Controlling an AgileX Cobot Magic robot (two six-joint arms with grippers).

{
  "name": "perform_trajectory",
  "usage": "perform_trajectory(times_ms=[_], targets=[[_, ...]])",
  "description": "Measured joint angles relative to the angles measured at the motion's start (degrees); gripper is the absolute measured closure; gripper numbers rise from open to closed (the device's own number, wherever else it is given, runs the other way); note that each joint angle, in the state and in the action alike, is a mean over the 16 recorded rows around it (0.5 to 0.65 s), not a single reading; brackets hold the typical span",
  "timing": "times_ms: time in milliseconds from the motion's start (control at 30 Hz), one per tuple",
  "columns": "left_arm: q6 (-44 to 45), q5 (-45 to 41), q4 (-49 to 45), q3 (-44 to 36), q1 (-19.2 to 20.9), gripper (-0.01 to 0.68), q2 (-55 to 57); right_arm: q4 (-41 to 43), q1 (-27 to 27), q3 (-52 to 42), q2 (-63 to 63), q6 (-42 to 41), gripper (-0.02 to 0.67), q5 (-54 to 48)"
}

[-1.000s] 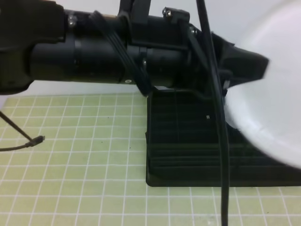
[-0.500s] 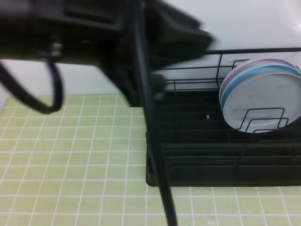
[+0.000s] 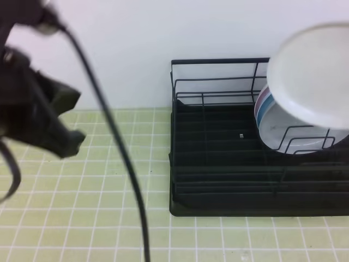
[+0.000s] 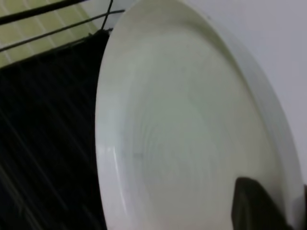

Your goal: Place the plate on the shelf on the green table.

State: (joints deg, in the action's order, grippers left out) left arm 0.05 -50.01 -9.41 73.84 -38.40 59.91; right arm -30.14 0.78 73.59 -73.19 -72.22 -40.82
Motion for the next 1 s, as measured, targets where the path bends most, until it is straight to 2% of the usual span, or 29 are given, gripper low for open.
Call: perform_trajectory(times_ms=[133, 533, 733, 1000], targets=[[-7.4, 5.9, -6.4, -9.1, 0.0, 0.673, -4.4, 5.0, 1.1, 2.9, -3.1, -0.4, 0.652, -1.5], [-28.1, 32.4, -28.7, -35.0, 0.0, 0.674, -12.9, 14.2, 6.6, 4.0, -8.6, -7.5, 0.652, 2.3], [-36.1, 40.1, -40.1, -41.0, 0.0, 0.674, -13.4, 15.9, 7.7, 4.0, -11.3, -8.7, 0.652, 4.3], [-42.5, 43.0, -48.6, -43.0, 0.0, 0.674, -13.3, 17.0, 7.8, 4.0, -15.4, -9.2, 0.652, 5.3]])
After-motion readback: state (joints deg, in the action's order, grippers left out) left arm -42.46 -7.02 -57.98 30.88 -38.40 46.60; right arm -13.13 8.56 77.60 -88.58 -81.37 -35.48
